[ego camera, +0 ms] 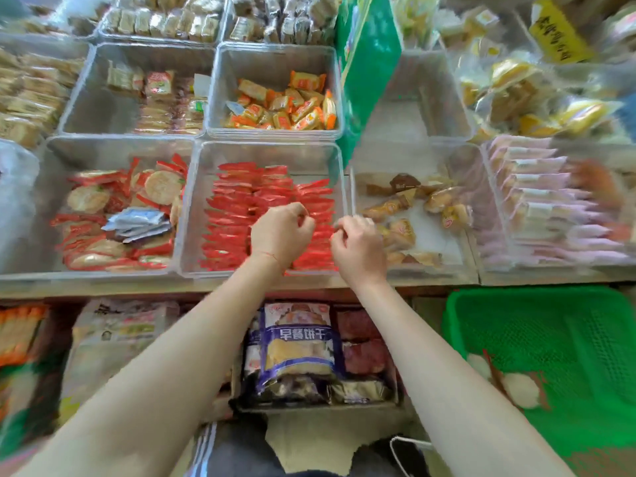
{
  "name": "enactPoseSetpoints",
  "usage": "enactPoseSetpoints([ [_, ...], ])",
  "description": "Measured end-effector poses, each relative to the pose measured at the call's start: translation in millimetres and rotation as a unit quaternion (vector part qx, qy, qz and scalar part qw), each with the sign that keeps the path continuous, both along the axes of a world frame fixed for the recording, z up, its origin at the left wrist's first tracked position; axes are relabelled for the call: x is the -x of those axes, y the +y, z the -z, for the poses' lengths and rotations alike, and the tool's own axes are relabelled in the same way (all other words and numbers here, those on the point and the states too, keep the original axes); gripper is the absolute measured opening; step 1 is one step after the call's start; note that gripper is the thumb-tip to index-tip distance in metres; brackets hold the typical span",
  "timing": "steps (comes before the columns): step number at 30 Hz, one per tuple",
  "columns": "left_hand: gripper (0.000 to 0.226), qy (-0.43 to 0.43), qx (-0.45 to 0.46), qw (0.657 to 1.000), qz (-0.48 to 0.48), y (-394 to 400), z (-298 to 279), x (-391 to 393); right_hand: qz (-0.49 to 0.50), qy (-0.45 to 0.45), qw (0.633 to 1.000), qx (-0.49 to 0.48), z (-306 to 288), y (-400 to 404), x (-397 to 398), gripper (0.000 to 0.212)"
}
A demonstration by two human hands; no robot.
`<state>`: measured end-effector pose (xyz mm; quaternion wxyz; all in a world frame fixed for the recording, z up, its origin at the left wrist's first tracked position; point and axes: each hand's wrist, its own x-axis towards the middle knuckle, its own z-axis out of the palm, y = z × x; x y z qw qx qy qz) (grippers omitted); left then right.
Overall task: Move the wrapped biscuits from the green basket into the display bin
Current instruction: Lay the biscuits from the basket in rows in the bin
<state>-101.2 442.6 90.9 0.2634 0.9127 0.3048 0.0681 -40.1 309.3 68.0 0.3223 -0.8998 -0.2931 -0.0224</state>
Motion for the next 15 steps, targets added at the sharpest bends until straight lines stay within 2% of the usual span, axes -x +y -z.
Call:
enactPoseSetpoints([
  [6, 0.02, -0.043, 0.051, 0.997, -0.044, -202.5, 17.8, -27.3, 0.038, 0.036, 0.998, -0.046, 11.5, -187.4, -43.8, 0.025],
  [9, 0.03, 0.003, 0.099, 0.995, 0.006, -301.3, 44.1, -46.6, 0.106, 0.072, 0.992, -0.018, 28.7, -284.4, -70.2, 0.023],
  [12, 0.024, 0.114, 0.152, 0.979, 0.073, -375.9, 75.4, -60.6, 0.136, 0.186, 0.966, 0.114, 59.7, -367.1, -88.5, 0.019],
  [15, 0.02, 0.18, 0.193, 0.957, 0.121, -427.4, 102.9, -69.3, 0.093, 0.323, 0.902, 0.272, 103.3, -427.0, -97.0, 0.022],
])
